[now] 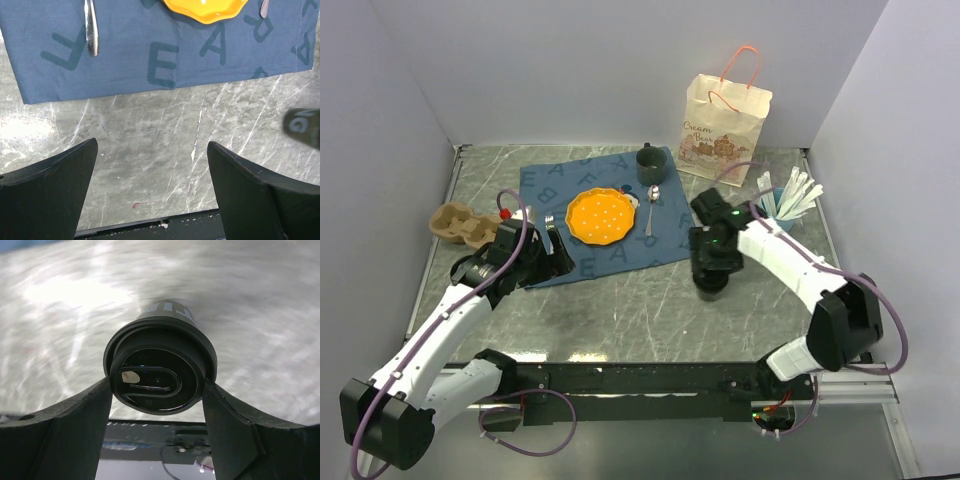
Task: Pack the takeout coffee
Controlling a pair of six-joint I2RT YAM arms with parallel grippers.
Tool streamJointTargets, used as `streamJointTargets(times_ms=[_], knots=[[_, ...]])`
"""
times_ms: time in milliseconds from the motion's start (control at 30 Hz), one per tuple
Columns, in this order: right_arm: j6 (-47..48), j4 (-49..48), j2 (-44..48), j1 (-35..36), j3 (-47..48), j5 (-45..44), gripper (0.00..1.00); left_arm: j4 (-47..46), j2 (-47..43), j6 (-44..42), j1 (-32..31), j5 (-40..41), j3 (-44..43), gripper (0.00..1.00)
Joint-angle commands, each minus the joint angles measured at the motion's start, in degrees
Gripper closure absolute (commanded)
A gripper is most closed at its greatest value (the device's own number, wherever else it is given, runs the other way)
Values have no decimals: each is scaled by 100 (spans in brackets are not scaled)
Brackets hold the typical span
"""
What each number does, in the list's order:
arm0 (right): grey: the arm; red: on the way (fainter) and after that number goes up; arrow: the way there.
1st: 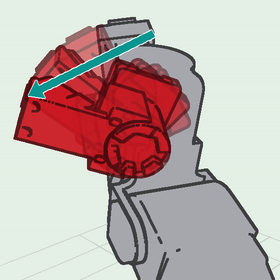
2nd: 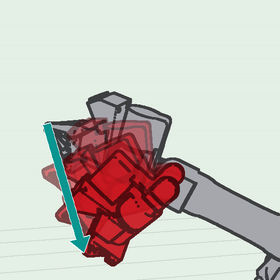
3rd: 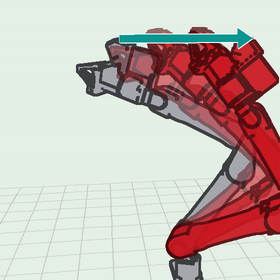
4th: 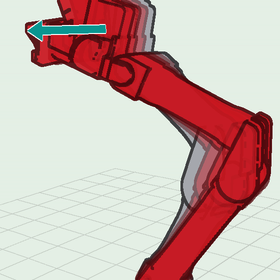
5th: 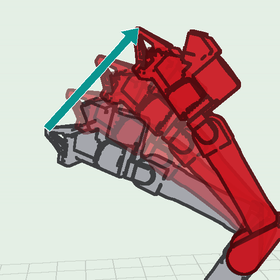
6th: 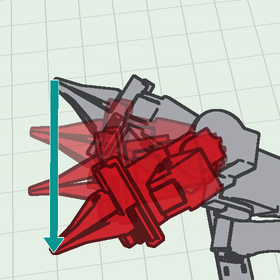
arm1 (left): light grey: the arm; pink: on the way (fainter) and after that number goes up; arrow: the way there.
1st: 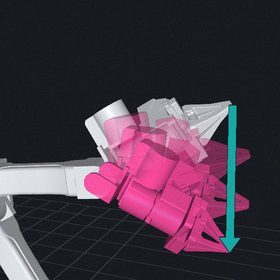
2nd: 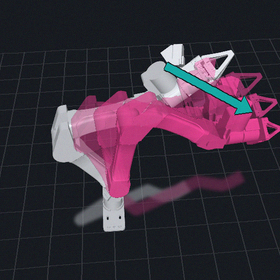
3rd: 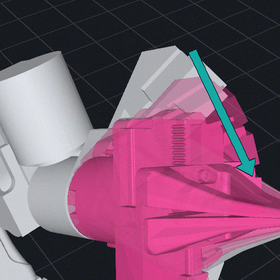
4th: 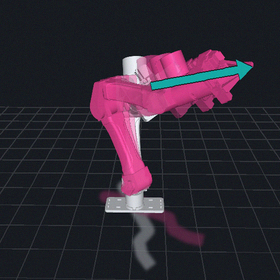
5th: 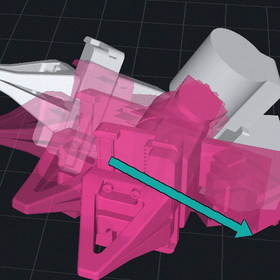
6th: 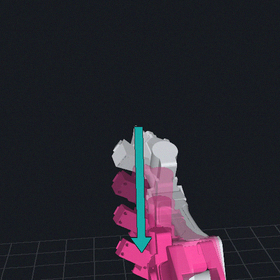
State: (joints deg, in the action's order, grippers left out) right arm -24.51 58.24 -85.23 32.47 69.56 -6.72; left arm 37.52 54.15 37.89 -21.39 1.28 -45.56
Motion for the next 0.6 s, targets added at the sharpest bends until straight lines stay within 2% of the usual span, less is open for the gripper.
streamJointTargets(times_ms=[0, 267, 567], knots=[[-115, 267, 541, -828, -512, -584, 33, -140, -124, -89, 29, -58, -5, 3], [157, -58, 780, -2383, -812, -488, 32, -131, -124, -89, 29, -58, -5, 3], [316, -479, 648, -2913, -646, -313, 30, -131, -106, -80, 29, -40, -5, 3]])
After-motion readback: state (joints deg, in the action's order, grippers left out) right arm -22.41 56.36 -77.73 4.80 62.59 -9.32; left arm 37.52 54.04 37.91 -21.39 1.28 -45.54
